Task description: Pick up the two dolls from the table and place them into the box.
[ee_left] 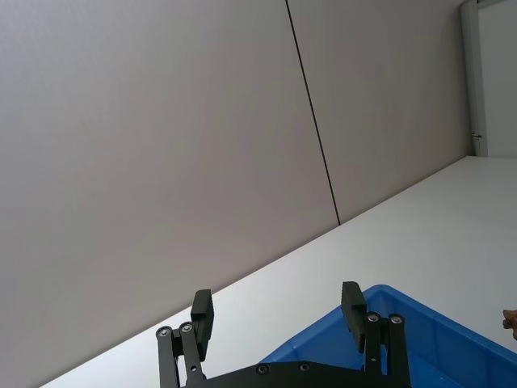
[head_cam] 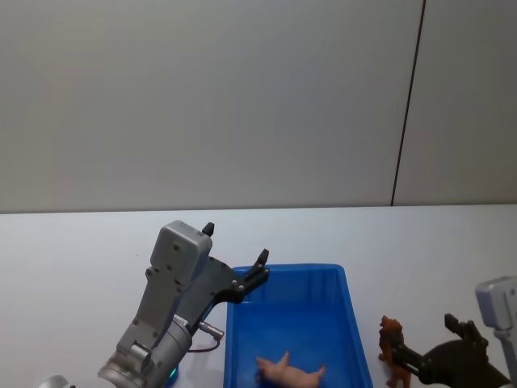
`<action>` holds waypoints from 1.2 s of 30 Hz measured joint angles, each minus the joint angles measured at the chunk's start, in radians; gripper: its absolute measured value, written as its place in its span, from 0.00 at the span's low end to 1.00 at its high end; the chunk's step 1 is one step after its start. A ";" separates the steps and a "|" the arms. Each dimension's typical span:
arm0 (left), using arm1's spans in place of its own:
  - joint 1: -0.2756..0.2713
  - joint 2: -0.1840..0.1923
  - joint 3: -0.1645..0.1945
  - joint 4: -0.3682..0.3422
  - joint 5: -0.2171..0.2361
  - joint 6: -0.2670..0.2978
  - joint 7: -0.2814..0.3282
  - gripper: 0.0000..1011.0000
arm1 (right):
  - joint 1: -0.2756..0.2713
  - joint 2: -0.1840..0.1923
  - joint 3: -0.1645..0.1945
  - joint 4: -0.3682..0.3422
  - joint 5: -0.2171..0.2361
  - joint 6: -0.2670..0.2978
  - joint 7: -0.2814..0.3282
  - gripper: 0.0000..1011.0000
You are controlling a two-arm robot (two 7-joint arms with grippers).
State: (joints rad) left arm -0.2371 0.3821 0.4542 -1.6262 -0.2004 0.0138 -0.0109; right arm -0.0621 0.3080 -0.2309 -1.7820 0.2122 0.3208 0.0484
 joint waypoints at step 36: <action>0.000 0.000 0.000 0.000 0.000 0.000 0.000 0.99 | 0.022 -0.049 -0.017 0.141 0.008 -0.011 0.040 0.68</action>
State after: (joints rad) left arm -0.2371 0.3821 0.4542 -1.6262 -0.2004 0.0138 -0.0109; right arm -0.0400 0.2590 -0.2481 -1.6411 0.2206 0.3099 0.0883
